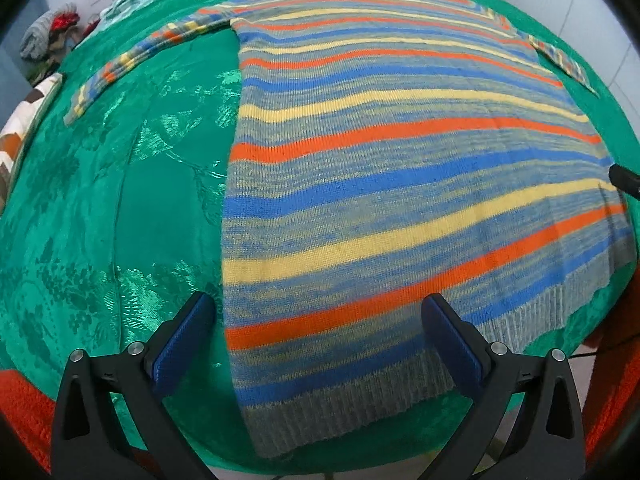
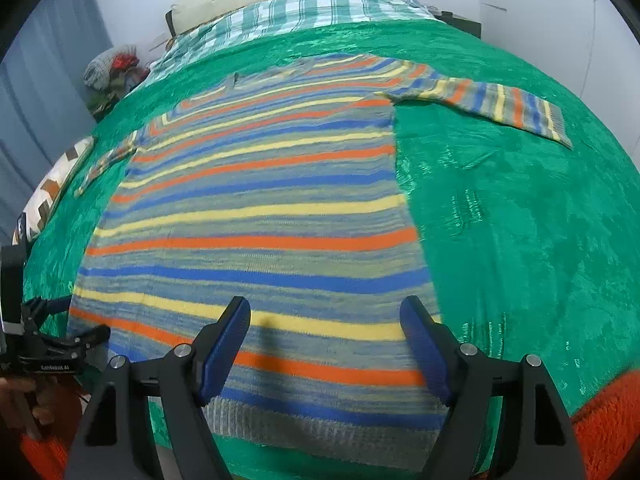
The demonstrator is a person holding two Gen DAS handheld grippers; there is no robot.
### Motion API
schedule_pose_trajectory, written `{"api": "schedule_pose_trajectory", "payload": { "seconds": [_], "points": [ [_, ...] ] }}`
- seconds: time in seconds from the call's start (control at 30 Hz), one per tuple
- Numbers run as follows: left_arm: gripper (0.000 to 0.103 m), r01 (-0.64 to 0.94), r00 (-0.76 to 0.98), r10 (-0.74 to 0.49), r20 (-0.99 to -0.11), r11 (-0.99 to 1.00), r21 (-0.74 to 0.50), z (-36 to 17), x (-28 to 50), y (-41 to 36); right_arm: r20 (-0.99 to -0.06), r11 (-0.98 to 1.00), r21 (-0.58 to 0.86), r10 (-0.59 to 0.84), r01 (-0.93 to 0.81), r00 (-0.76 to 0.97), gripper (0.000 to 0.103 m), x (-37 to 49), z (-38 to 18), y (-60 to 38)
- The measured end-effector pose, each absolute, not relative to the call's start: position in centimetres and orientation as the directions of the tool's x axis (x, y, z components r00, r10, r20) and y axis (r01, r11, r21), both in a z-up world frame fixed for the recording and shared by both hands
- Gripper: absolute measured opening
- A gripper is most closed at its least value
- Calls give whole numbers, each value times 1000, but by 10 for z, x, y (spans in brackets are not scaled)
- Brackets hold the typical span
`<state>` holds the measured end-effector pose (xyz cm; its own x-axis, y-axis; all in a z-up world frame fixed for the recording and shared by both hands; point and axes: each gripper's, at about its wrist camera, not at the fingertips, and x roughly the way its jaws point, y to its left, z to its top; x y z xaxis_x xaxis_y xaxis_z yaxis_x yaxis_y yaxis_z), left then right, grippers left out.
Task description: Fold small clothes
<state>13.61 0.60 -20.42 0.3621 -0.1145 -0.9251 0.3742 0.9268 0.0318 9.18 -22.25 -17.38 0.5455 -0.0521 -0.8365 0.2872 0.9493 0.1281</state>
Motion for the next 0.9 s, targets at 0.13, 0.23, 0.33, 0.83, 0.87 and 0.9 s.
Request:
{"api": "schedule_pose_trajectory", "payload": {
  "seconds": [0.13, 0.23, 0.33, 0.83, 0.87, 0.9],
  "points": [
    [103, 383, 361, -115, -926, 923, 35, -204, 136, 5, -843, 947, 132, -49, 294, 536, 77, 93, -177, -225],
    [103, 384, 357, -118, -927, 923, 30, -205, 137, 5, -844, 942, 137, -51, 307, 534, 77, 92, -177, -227],
    [103, 386, 357, -124, -926, 922, 26, -205, 136, 7, -844, 940, 137, -53, 312, 533, 77, 91, -177, -228],
    [102, 309, 481, -209, -851, 949, -59, -171, 134, 42, -844, 940, 136, -55, 313, 534, 77, 91, -175, -226],
    [102, 291, 504, -205, -839, 955, -59, -167, 134, 47, -843, 939, 138, -55, 314, 535, 77, 90, -174, -226],
    [102, 276, 518, -200, -832, 959, -59, -165, 134, 51, -841, 938, 143, -54, 317, 538, 77, 90, -173, -227]
  ]
}}
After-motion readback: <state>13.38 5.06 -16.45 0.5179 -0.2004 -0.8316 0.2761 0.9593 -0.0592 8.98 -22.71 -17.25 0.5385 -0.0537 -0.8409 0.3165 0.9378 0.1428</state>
